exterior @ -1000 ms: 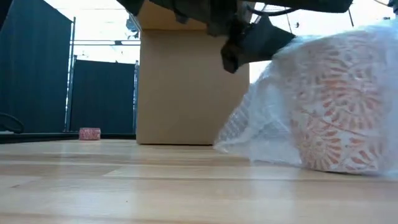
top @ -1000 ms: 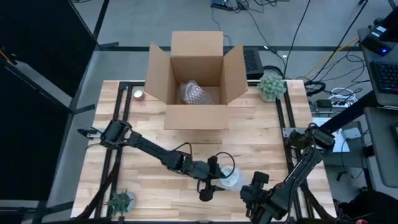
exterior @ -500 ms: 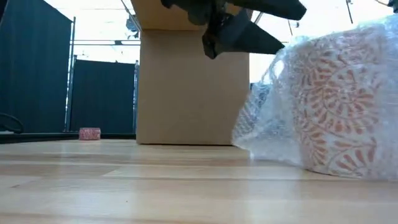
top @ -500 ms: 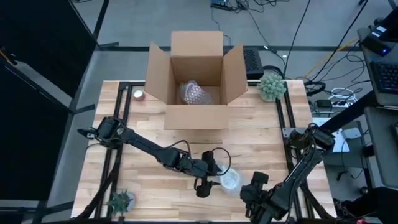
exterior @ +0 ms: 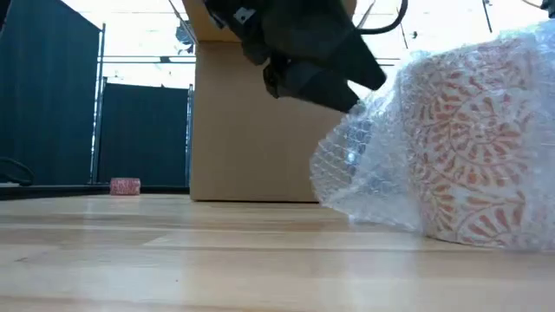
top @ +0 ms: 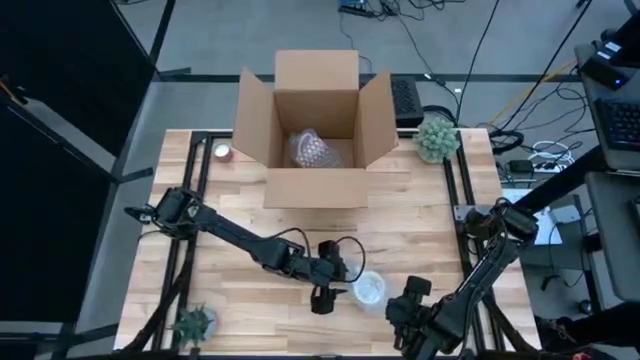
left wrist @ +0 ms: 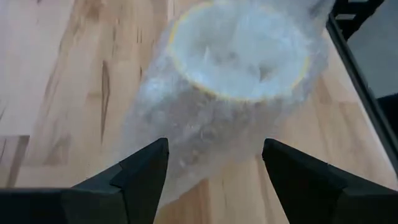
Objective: Wrap mug
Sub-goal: Wrap the yellow mug with the bubble wrap
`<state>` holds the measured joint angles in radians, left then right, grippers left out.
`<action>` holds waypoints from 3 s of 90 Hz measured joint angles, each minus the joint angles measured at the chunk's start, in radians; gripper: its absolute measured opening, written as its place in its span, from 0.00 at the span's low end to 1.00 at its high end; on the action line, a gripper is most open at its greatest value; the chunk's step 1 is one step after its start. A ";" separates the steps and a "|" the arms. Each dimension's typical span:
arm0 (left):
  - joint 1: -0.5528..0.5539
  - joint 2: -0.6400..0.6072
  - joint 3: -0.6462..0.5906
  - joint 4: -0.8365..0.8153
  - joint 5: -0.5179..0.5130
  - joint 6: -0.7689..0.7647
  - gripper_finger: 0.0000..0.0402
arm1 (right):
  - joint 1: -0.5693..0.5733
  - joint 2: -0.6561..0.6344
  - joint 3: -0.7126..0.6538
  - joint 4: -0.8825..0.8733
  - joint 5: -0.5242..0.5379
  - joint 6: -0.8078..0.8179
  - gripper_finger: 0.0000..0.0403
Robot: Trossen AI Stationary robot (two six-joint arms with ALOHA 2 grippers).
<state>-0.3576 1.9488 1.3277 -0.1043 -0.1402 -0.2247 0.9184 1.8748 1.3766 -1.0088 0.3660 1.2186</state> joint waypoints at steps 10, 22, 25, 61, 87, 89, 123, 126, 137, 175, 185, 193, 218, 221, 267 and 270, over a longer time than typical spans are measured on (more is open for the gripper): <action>-0.007 0.000 -0.009 -0.010 0.000 0.018 0.63 | 0.000 0.000 0.000 0.000 0.003 0.000 0.63; -0.021 0.000 -0.009 -0.021 -0.001 0.034 0.63 | 0.000 0.000 0.000 0.000 0.016 -0.001 0.63; -0.024 0.000 -0.009 -0.021 -0.001 0.045 0.63 | 0.000 0.000 0.000 0.000 0.027 0.000 0.63; -0.040 0.017 -0.011 0.123 0.009 0.049 0.63 | -0.003 0.000 0.000 0.003 0.116 -0.003 0.63; -0.032 0.017 -0.011 0.253 0.017 0.056 0.63 | -0.008 0.000 0.000 0.007 0.167 -0.011 0.63; -0.031 0.017 -0.011 0.256 0.018 0.056 0.63 | -0.008 0.000 0.000 0.007 0.170 -0.011 0.63; -0.032 0.080 -0.004 0.421 0.067 0.048 0.63 | -0.021 0.000 0.000 0.036 0.185 -0.050 0.63; -0.033 0.083 -0.005 0.414 0.067 0.049 0.63 | -0.024 -0.001 0.000 0.046 0.186 -0.053 0.63; -0.028 0.101 -0.004 0.422 0.073 0.040 0.63 | -0.030 -0.001 0.000 0.061 0.186 -0.074 0.63; -0.028 0.124 -0.003 0.449 0.078 0.031 0.63 | -0.034 -0.015 0.000 0.060 0.113 -0.078 0.63; -0.028 0.124 -0.003 0.449 0.078 0.031 0.63 | -0.029 -0.056 0.000 0.047 0.035 -0.071 0.63; -0.028 0.124 -0.003 0.450 0.078 0.031 0.63 | -0.021 -0.102 0.000 0.046 0.014 -0.058 0.63; -0.028 0.125 -0.004 0.459 0.078 0.023 0.63 | -0.048 -0.219 0.001 0.040 0.278 -0.047 0.63; -0.028 0.125 -0.004 0.459 0.077 0.023 0.63 | -0.069 -0.218 0.001 0.036 0.285 -0.059 0.63; -0.028 0.125 -0.005 0.463 0.076 0.023 0.63 | -0.233 -0.037 0.001 0.022 0.130 -0.152 0.63; -0.028 0.126 -0.005 0.463 0.076 0.023 0.63 | -0.233 -0.029 0.001 0.021 0.128 -0.142 0.63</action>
<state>-0.3859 2.0743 1.3231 0.3588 -0.0643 -0.2020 0.6857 1.8459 1.3773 -0.9881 0.4944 1.0765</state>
